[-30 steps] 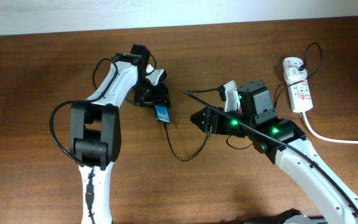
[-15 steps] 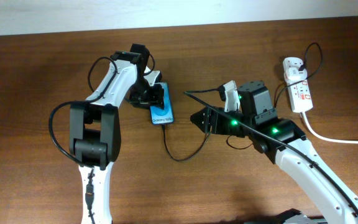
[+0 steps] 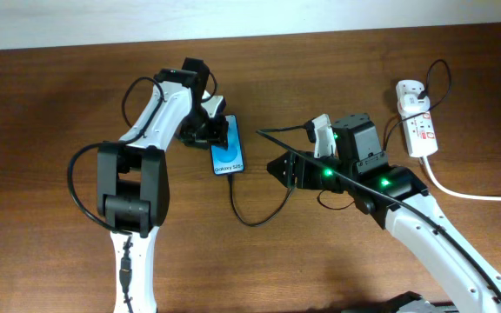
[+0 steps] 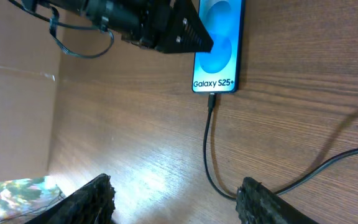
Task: Plug charger to phone and switch on socket
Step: 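Lower the phone onto the table with the left gripper and release it, then raise the left arm away and move the right gripper to the power strip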
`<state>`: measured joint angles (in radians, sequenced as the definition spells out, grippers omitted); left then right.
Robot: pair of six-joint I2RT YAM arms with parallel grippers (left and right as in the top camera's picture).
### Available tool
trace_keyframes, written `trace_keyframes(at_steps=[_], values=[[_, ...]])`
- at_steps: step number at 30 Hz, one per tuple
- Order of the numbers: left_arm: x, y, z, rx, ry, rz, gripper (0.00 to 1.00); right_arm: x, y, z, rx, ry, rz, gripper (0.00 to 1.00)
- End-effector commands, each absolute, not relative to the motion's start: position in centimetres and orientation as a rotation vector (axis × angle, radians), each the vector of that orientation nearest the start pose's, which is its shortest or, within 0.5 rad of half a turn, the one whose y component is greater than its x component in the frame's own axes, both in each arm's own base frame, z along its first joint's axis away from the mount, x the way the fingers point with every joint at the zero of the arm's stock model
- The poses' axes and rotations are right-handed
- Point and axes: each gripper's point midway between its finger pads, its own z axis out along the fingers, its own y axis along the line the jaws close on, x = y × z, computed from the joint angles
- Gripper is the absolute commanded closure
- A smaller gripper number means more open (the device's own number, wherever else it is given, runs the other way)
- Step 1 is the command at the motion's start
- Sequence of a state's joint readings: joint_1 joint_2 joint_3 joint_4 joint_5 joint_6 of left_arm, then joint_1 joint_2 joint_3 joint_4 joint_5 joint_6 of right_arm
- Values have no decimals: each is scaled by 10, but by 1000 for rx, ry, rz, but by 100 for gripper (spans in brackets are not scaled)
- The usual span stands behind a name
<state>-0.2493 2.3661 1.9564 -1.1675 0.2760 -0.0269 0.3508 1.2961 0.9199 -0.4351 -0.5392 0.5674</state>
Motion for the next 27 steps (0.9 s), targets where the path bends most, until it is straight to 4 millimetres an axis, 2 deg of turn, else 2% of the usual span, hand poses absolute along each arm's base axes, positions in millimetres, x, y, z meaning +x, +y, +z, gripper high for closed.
trace_keyframes(at_steps=[1,5,9,11,13,17,18,21,24,27], values=[[451,-159,54,340,3039,-410,46,303,201,176,-10,2496,1034,33],[461,-159,102,342,2933,-413,46,301,200,174,-5,2510,1032,33],[462,-151,163,325,2802,-417,46,301,201,174,-5,2511,1032,35],[460,-143,194,310,2736,-416,46,300,200,175,-15,2509,1030,38],[453,-132,235,289,2646,-411,45,298,199,178,-41,2498,1021,39],[436,-108,299,241,2504,-393,43,296,195,196,-97,2435,992,42],[431,-101,313,226,2471,-386,40,296,191,201,-87,2423,973,42],[412,-79,348,178,2398,-362,22,293,168,216,-34,2415,920,43],[398,-62,367,134,2358,-341,1,290,138,230,31,2433,853,46],[389,-51,376,105,2341,-326,1,286,100,245,99,2459,738,47]])
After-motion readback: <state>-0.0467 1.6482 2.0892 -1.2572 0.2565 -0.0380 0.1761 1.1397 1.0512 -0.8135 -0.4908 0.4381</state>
